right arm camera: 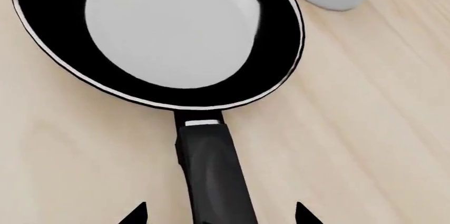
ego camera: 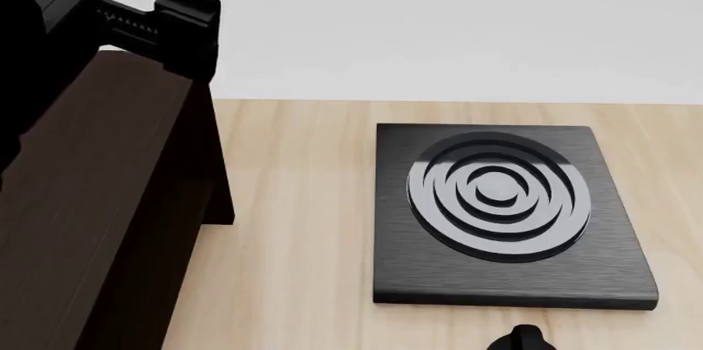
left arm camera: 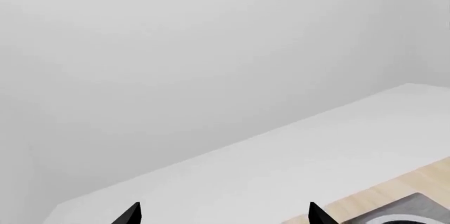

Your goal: Put the frying pan under the cabinet shelf.

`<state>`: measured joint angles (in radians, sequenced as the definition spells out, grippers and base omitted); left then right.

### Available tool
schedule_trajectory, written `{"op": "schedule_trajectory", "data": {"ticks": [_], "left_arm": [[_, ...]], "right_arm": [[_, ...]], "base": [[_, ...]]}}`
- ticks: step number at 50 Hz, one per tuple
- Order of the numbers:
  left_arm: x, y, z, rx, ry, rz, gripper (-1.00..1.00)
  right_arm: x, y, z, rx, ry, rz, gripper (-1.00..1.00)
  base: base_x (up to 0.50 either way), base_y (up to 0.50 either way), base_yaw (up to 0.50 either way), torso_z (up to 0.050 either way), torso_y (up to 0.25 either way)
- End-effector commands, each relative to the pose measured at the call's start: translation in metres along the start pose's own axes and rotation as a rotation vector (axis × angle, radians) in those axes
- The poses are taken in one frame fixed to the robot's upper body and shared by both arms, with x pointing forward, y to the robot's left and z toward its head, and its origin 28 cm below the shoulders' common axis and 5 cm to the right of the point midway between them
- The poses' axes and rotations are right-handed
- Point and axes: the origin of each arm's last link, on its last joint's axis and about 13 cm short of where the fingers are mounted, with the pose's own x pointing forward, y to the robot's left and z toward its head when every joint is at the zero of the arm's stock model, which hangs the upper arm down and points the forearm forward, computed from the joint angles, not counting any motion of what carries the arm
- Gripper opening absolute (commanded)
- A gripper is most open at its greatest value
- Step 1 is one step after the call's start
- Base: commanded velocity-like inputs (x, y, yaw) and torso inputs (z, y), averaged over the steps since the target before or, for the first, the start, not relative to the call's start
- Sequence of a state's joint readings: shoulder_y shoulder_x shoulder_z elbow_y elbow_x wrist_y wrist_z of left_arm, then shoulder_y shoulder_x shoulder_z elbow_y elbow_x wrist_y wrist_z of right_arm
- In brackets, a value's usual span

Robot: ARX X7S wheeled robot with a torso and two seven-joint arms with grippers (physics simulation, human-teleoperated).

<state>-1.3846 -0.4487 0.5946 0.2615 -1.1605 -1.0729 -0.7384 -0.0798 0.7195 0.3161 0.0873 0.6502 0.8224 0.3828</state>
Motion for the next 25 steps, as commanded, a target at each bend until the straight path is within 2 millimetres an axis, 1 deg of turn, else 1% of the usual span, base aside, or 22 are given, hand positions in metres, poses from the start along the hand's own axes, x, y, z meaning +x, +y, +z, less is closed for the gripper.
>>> {"op": "schedule_trajectory", "data": {"ticks": [1,16,17,25], "left_arm": [[0.001,-0.002,0.001,0.005,-0.001,0.000,1.00],[0.002,-0.003,0.000,0.008,-0.002,0.000,1.00],[0.002,-0.003,0.000,0.007,-0.002,0.001,1.00],[-0.003,-0.002,0.003,0.006,-0.016,0.004,1.00]], "right_arm": [[0.010,0.004,-0.003,-0.004,0.027,0.004,1.00],[0.018,0.004,-0.009,0.017,0.053,0.007,1.00],[0.017,0.004,-0.008,0.025,0.050,0.018,-1.00],[0.007,0.004,-0.003,0.013,0.017,0.029,-1.00]], "base": [[0.00,0.00,0.00,0.000,0.000],[0.00,0.00,0.00,0.000,0.000],[0.01,0.00,0.00,0.000,0.000],[0.00,0.00,0.00,0.000,0.000]]}}
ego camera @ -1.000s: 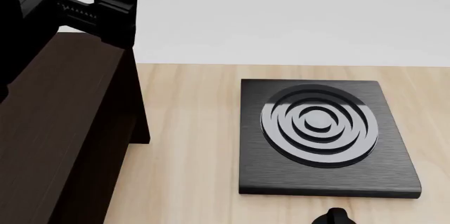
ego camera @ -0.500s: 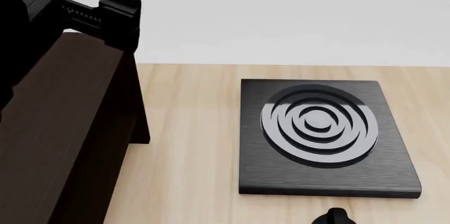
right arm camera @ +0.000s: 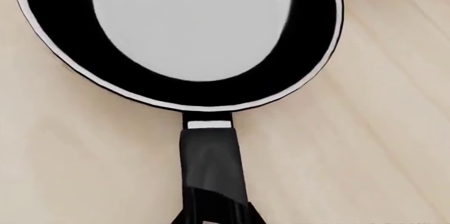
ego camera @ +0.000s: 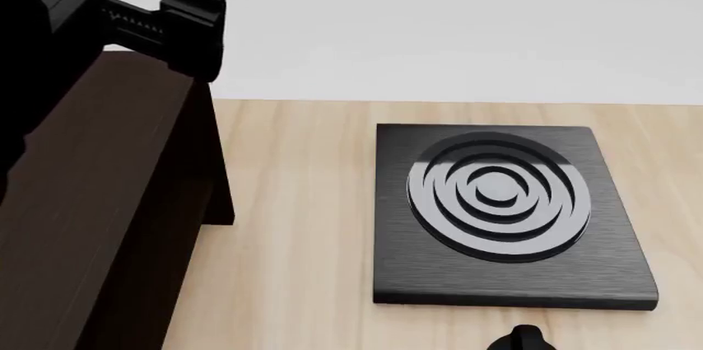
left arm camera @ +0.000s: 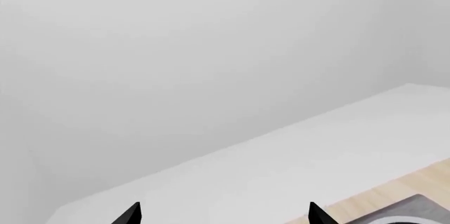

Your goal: Put the frying pan under the cabinet shelf.

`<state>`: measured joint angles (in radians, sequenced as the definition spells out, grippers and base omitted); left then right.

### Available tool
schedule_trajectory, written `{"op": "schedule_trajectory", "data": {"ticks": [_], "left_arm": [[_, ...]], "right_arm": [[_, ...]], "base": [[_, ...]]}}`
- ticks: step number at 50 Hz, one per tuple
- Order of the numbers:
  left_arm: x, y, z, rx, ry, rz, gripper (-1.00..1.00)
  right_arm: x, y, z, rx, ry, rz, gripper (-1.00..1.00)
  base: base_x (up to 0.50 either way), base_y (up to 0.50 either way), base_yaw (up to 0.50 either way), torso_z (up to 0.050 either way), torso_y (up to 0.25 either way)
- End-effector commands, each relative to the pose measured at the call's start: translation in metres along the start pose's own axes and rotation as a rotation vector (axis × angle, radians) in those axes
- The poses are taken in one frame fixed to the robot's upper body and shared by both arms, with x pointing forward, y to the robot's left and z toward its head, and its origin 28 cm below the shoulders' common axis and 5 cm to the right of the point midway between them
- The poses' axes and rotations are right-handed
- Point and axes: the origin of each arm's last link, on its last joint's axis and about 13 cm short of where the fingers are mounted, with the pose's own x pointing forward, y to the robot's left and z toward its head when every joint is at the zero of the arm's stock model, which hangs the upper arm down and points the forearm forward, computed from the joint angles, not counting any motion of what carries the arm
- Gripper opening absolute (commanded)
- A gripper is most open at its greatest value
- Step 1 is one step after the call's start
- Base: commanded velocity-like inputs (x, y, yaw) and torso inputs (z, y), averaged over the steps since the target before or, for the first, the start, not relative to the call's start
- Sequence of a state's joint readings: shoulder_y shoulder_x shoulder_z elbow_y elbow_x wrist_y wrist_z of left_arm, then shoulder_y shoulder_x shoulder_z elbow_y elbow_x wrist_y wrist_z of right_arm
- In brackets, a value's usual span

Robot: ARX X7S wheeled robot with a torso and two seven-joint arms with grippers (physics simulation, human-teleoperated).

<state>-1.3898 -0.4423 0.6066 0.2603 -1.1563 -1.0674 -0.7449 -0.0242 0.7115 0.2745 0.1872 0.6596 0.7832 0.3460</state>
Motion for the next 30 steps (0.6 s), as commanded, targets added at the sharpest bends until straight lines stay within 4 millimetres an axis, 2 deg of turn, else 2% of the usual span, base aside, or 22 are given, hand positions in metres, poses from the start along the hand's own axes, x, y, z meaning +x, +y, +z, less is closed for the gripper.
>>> {"op": "schedule_trajectory", "data": {"ticks": [1,5,12,23,30], "left_arm": [[-0.004,0.001,0.003,0.000,-0.012,0.002,1.00],[-0.008,0.001,0.006,0.001,-0.021,0.000,1.00],[-0.015,0.006,0.019,0.008,-0.040,0.014,1.00],[-0.017,0.009,0.023,0.008,-0.048,0.025,1.00],[-0.022,0.011,0.028,0.009,-0.055,0.030,1.00]], "right_arm": [[-0.004,-0.001,-0.001,-0.024,-0.012,-0.008,-1.00],[-0.004,0.002,0.001,-0.039,-0.016,-0.001,-1.00],[-0.017,0.003,0.015,-0.057,-0.062,0.008,-1.00],[-0.063,0.014,0.055,-0.154,-0.234,0.055,-1.00],[-0.084,0.021,0.072,-0.206,-0.304,0.089,-1.00]], "base": [[0.00,0.00,0.00,0.000,0.000],[0.00,0.00,0.00,0.000,0.000],[0.00,0.00,0.00,0.000,0.000],[0.00,0.00,0.00,0.000,0.000],[0.00,0.00,0.00,0.000,0.000]]}}
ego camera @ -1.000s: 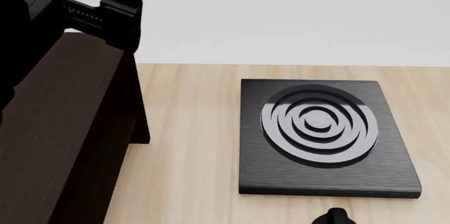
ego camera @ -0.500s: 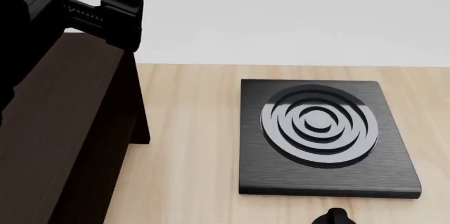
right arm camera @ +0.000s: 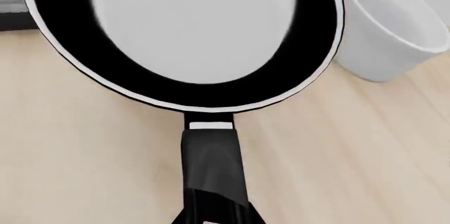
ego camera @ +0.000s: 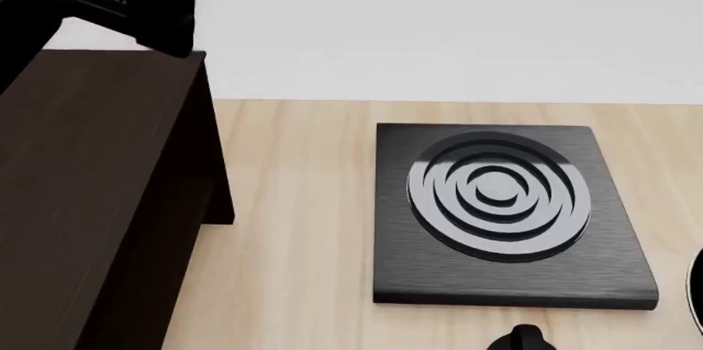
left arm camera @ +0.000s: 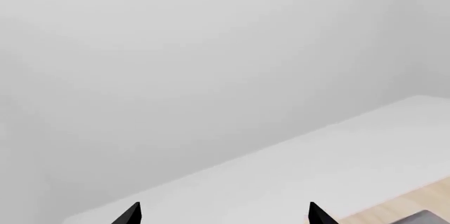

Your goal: Put the frying pan under the cabinet shelf.

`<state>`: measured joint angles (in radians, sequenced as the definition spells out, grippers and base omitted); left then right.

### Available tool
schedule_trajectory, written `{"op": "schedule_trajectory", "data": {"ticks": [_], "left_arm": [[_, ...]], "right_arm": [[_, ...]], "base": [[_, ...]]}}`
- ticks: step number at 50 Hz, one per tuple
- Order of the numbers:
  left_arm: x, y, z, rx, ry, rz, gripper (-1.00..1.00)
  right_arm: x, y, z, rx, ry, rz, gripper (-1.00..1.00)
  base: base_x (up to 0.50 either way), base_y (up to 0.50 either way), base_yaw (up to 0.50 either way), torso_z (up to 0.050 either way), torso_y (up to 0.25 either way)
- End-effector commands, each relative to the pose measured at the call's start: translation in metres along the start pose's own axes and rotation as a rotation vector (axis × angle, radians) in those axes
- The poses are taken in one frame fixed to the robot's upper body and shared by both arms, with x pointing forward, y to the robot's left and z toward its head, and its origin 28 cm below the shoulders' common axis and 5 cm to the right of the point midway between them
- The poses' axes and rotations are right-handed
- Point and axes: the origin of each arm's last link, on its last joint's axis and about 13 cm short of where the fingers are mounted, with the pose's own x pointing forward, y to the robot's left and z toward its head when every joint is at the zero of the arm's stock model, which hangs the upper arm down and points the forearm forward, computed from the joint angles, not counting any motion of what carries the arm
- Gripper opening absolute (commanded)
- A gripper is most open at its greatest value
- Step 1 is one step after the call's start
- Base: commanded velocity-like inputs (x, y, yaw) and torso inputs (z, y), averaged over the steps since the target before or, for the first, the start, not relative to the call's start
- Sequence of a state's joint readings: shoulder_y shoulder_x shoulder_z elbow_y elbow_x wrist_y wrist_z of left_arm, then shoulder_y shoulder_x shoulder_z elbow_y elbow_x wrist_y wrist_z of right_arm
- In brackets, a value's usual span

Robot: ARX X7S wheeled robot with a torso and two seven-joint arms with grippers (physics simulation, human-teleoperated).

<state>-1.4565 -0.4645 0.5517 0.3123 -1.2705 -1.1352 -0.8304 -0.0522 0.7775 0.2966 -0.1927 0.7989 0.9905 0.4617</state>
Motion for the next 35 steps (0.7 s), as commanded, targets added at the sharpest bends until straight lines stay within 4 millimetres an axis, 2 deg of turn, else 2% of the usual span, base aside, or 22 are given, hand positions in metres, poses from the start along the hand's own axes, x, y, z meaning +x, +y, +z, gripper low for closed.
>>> {"op": "schedule_trajectory", "data": {"ticks": [1,8,18,35], "left_arm": [[-0.006,0.003,0.007,0.002,-0.013,0.009,1.00],[-0.009,0.004,0.009,0.004,-0.019,0.010,1.00],[-0.012,0.006,0.015,0.007,-0.033,0.015,1.00],[-0.019,0.010,0.025,0.007,-0.055,0.029,1.00]], "right_arm": [[-0.032,0.004,0.040,-0.112,-0.175,-0.004,-1.00],[-0.046,0.010,0.057,-0.172,-0.222,0.024,-1.00],[-0.056,0.022,0.068,-0.234,-0.263,0.080,-1.00],[-0.072,0.043,0.071,-0.366,-0.304,0.182,-1.00]], "base": [[0.00,0.00,0.00,0.000,0.000],[0.00,0.00,0.00,0.000,0.001],[0.00,0.00,0.00,0.000,0.002],[0.00,0.00,0.00,0.000,0.001]]}}
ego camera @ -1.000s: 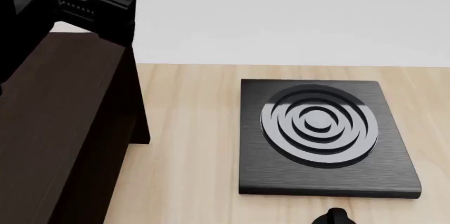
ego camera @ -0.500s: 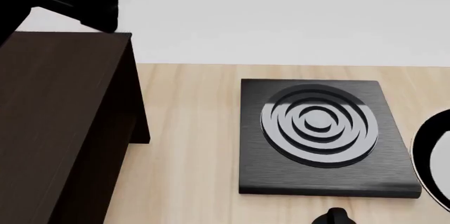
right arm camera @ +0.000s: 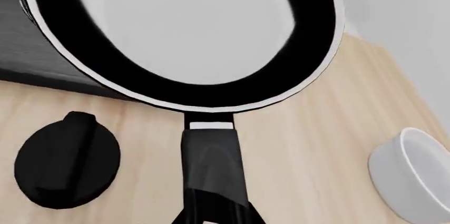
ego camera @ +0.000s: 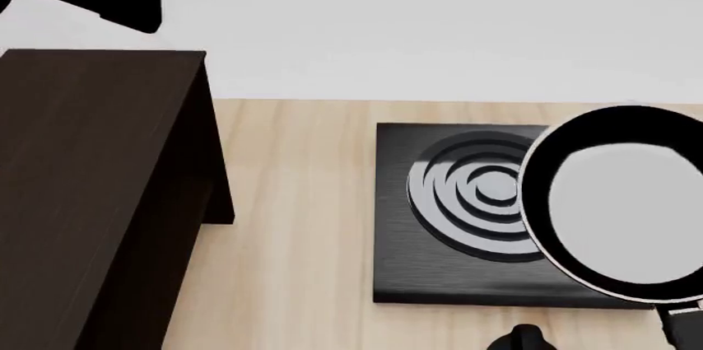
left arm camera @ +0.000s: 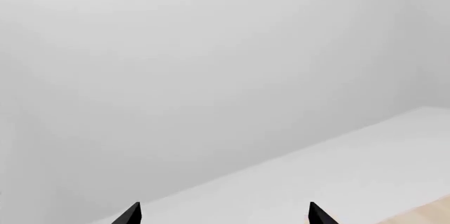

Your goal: Put the frying pan under the cabinet shelf.

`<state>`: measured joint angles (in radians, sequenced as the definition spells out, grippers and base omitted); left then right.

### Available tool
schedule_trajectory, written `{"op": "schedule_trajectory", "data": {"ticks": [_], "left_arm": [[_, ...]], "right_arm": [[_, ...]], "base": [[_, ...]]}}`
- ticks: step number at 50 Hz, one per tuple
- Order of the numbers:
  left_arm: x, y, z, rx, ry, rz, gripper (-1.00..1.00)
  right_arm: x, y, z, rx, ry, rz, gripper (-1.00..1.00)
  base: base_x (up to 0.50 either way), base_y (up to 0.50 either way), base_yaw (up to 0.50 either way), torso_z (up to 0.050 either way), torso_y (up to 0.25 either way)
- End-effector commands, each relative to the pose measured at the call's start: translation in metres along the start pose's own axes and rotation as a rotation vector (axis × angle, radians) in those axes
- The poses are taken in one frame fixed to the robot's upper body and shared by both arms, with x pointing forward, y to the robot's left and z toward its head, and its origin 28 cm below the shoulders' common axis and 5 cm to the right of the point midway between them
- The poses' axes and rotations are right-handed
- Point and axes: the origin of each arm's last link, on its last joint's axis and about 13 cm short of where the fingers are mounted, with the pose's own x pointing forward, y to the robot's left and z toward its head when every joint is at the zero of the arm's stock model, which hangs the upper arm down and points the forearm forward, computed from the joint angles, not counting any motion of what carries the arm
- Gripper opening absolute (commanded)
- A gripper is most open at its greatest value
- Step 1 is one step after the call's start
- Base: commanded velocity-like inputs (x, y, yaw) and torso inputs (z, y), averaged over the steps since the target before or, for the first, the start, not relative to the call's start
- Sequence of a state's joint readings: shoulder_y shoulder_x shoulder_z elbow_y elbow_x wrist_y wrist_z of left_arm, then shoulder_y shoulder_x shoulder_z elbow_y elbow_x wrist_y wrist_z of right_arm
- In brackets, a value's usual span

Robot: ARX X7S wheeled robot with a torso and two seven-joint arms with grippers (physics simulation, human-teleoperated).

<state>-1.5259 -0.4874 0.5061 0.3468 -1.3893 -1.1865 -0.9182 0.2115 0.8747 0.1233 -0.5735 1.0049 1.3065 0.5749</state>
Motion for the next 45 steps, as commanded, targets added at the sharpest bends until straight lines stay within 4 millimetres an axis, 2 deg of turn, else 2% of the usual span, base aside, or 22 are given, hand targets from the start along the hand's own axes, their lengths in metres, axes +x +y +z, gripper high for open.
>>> {"op": "schedule_trajectory", "data": {"ticks": [1,10,21,34,45], "left_arm": [[-0.004,0.003,0.005,0.000,-0.013,0.008,1.00],[-0.003,0.004,0.003,-0.005,-0.012,0.012,1.00],[-0.004,0.006,0.000,-0.012,-0.012,0.013,1.00],[-0.007,0.011,-0.004,-0.020,-0.005,0.024,1.00],[-0.007,0.013,-0.008,-0.026,0.002,0.030,1.00]], "right_arm": [[-0.010,0.006,0.015,-0.105,-0.079,-0.011,-1.00],[-0.017,0.011,0.021,-0.188,-0.066,0.010,-1.00],[-0.032,0.016,0.046,-0.342,-0.068,0.022,-1.00],[-0.034,0.021,0.070,-0.449,-0.054,0.039,-1.00],[-0.045,0.025,0.089,-0.558,-0.043,0.044,-1.00]], "base": [[0.00,0.00,0.00,0.000,0.000],[0.00,0.00,0.00,0.002,0.001],[0.00,0.00,0.00,0.000,0.002],[0.00,0.00,0.00,0.000,0.002],[0.00,0.00,0.00,0.001,0.001]]}}
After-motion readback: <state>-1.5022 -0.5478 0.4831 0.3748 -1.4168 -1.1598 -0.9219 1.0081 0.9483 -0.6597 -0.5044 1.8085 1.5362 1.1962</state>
